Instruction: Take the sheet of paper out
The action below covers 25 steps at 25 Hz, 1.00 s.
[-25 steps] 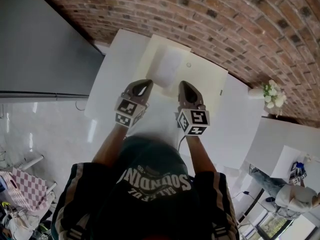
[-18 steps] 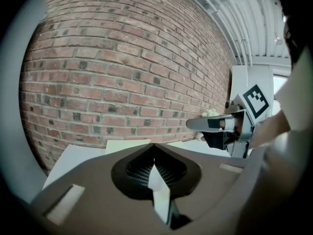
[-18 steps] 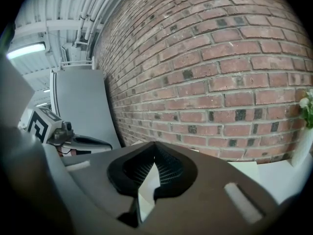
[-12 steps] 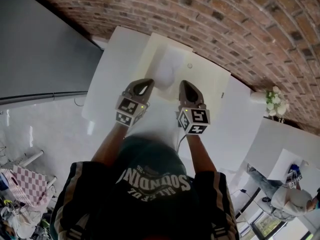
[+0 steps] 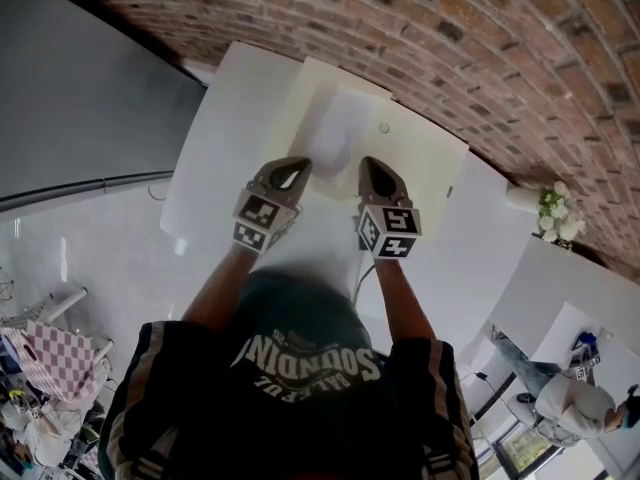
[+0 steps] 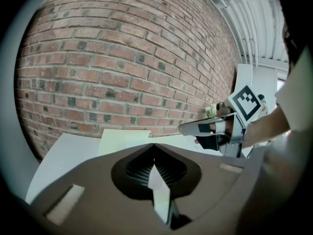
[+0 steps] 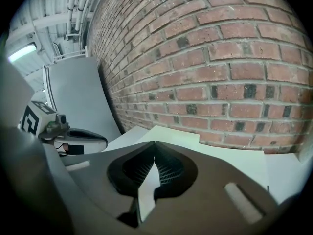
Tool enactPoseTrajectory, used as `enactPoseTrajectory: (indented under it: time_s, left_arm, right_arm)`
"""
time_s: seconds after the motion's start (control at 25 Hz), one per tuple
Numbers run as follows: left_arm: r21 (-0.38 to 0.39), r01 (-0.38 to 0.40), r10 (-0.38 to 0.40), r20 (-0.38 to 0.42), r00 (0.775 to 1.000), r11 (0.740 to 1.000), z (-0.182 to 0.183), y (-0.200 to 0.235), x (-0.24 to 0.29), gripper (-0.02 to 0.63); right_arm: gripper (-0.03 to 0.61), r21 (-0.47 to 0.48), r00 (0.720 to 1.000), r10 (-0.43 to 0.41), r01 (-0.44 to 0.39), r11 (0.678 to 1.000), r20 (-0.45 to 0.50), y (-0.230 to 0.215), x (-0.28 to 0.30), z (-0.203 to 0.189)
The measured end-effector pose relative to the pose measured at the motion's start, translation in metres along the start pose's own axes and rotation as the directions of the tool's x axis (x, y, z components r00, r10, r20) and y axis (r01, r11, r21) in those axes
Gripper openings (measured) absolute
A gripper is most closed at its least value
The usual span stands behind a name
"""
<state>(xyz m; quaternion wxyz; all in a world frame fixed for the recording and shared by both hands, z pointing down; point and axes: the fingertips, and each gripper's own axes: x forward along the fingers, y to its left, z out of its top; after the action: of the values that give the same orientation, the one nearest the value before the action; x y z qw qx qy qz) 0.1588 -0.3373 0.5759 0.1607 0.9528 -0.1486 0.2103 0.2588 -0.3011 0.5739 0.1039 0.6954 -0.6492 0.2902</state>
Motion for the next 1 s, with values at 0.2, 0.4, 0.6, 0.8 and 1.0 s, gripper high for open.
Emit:
enactPoseTrajectory:
  time_s: [0.2,0.4,0.6,0.8,1.0]
  left_arm:
    - [-0.017,0.001,-0.002,-0.016,1.0,1.0,-0.008,0.002,0.004,0.011]
    - [-0.029,-0.001,0.001,-0.029,1.0,1.0,-0.014,0.003,0.006,0.011]
    - [-0.038,-0.008,0.006,-0.036,0.999,0.999,-0.019,0.004,0.004,0.011]
    - [-0.044,-0.018,0.016,-0.043,0.999,0.999,-0.023,0.008,0.001,0.011]
    - [-0.051,-0.028,0.026,-0.049,0.998,0.998,-0.029,0.01,-0.002,0.011]
  right_arm:
    - [0.016,0.002,0.999,0.011,-0.011,1.0,-0.039,-0.006,0.013,-0.007]
    - [0.059,0.002,0.996,0.026,-0.026,1.0,-0.086,-0.011,0.027,-0.016]
    - [0.096,0.004,0.99,0.039,-0.039,0.999,-0.137,-0.015,0.039,-0.028]
    - [0.106,0.001,0.981,0.052,-0.053,0.999,-0.184,-0.015,0.051,-0.039]
    - [0.112,0.0,0.967,0.061,-0.062,0.998,-0.246,-0.02,0.066,-0.055]
